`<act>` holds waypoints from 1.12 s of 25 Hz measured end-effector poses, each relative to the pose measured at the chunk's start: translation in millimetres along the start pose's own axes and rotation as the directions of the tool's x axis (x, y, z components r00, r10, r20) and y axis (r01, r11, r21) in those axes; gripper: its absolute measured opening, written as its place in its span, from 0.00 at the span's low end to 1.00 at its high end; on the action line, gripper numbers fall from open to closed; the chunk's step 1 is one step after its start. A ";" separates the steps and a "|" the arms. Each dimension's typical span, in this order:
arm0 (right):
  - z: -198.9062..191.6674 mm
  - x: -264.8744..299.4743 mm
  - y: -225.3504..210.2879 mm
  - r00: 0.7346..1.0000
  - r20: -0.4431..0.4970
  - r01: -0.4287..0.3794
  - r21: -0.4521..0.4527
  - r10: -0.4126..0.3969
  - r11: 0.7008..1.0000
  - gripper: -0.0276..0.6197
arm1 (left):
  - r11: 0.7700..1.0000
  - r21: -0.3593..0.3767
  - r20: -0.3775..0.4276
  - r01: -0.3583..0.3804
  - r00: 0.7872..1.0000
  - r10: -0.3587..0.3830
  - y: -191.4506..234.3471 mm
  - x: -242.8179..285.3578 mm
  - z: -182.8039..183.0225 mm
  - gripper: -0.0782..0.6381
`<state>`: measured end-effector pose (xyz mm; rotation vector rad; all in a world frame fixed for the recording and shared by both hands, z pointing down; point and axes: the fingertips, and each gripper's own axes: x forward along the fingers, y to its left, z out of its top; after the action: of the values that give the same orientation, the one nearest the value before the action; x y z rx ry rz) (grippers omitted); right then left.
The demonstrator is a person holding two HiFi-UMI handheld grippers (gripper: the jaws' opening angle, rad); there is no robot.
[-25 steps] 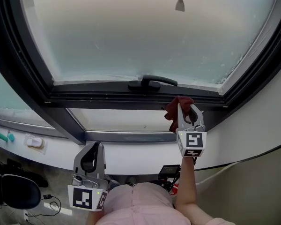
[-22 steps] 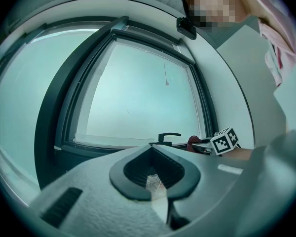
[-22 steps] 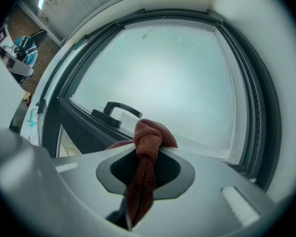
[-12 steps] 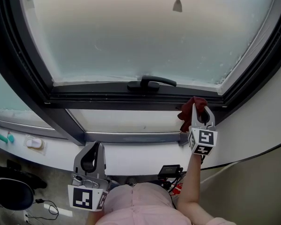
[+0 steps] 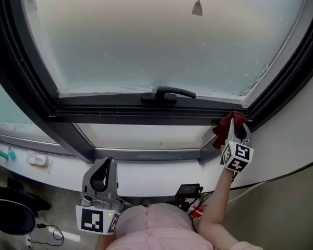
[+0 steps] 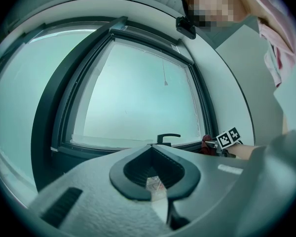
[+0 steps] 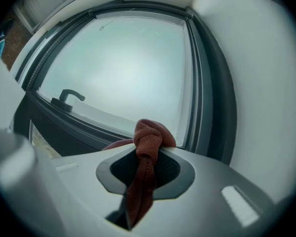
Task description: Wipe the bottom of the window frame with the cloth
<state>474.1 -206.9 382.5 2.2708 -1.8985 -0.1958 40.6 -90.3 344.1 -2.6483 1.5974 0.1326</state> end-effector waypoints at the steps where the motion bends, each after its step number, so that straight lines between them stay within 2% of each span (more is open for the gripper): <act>1: -1.9 0.5 -6.5 1.000 -0.005 0.015 0.006 -0.014 1.000 0.15 | 1.000 0.000 0.000 -0.001 1.000 0.001 0.0 1.1 -0.1 0.10; 6: -15.0 2.0 -33.3 0.995 -0.055 0.080 0.016 -0.079 0.997 0.15 | 1.000 0.001 0.000 0.000 1.000 0.000 -0.5 7.7 -0.8 0.10; 9: -30.7 4.0 -45.9 0.987 -0.108 0.115 -0.014 -0.116 0.993 0.15 | 1.000 0.001 -0.004 0.002 1.000 -0.002 -0.7 12.8 -1.7 0.10; 17: -37.0 6.5 -58.8 0.983 -0.116 0.140 -0.026 -0.142 0.990 0.15 | 1.000 -0.003 -0.005 0.026 1.000 -0.026 -4.0 25.4 -1.8 0.10; 22: -26.4 -5.7 -48.1 0.984 -0.095 0.149 -0.019 -0.150 0.989 0.15 | 1.000 -0.006 -0.009 0.028 1.000 -0.029 -1.2 24.2 -2.7 0.10; 24: -19.1 -18.3 -20.1 0.993 -0.054 0.104 0.028 -0.102 0.994 0.15 | 1.000 -0.009 -0.011 0.025 1.000 -0.025 0.9 22.0 -3.6 0.10; 25: -16.7 -23.1 2.4 0.998 -0.034 0.053 0.052 -0.051 0.997 0.15 | 1.000 -0.010 -0.010 0.024 1.000 -0.024 1.9 20.9 -3.8 0.10; 27: -12.6 -27.6 59.3 0.996 -0.004 -0.090 0.084 0.090 0.992 0.15 | 1.000 -0.010 -0.009 0.023 1.000 -0.023 3.9 18.5 -3.5 0.10; 28: -9.9 -28.2 90.9 0.986 0.007 -0.168 0.091 0.168 0.982 0.15 | 1.000 -0.010 -0.008 0.022 1.000 -0.022 5.1 16.9 -3.3 0.10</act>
<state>383.9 -194.3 411.6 2.1492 -2.1268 -0.0868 44.1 -107.9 345.7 -2.6762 1.5739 0.1290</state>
